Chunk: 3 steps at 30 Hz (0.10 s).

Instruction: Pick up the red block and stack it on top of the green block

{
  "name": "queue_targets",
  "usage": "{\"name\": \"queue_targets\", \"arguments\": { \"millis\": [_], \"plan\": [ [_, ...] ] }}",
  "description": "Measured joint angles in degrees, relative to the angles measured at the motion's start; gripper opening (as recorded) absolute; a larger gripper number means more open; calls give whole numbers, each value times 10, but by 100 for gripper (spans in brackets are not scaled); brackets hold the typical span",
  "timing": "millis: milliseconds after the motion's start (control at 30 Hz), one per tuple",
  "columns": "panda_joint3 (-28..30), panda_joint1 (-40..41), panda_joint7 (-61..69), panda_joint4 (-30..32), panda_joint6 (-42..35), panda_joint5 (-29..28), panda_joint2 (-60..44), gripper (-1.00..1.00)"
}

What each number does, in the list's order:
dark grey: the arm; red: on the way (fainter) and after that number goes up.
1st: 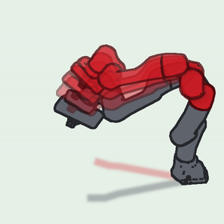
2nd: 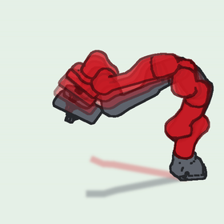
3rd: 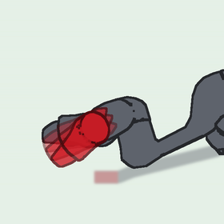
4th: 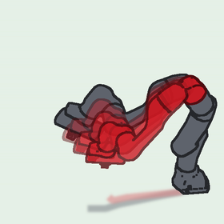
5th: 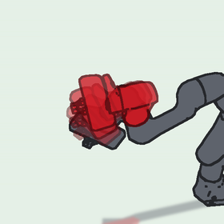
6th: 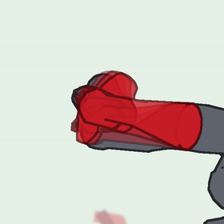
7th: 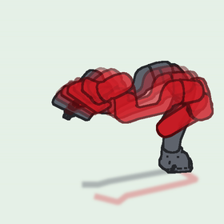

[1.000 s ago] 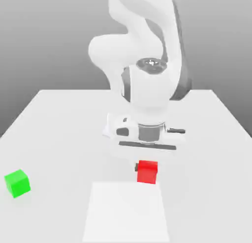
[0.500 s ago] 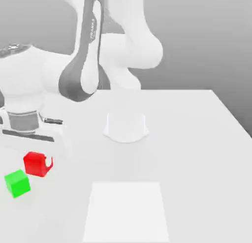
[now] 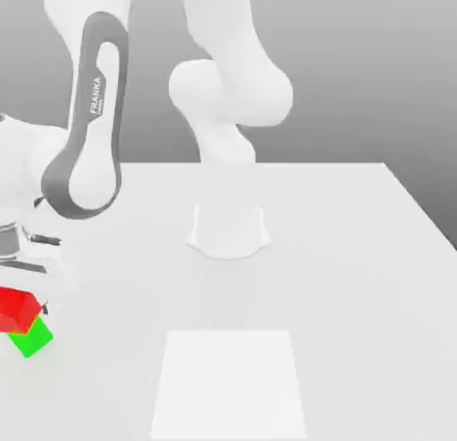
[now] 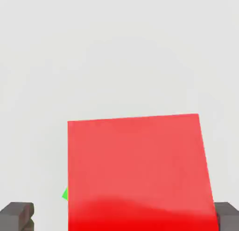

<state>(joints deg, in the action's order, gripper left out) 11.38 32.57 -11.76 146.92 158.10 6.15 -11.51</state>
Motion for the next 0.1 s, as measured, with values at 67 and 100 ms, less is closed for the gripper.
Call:
{"name": "queue_targets", "arguments": {
  "millis": [67, 100],
  "plan": [
    [7, -3, -16, 2, -34, -22, 37, 100],
    [9, -3, -24, 3, -52, -33, 57, 100]
  ]
}}
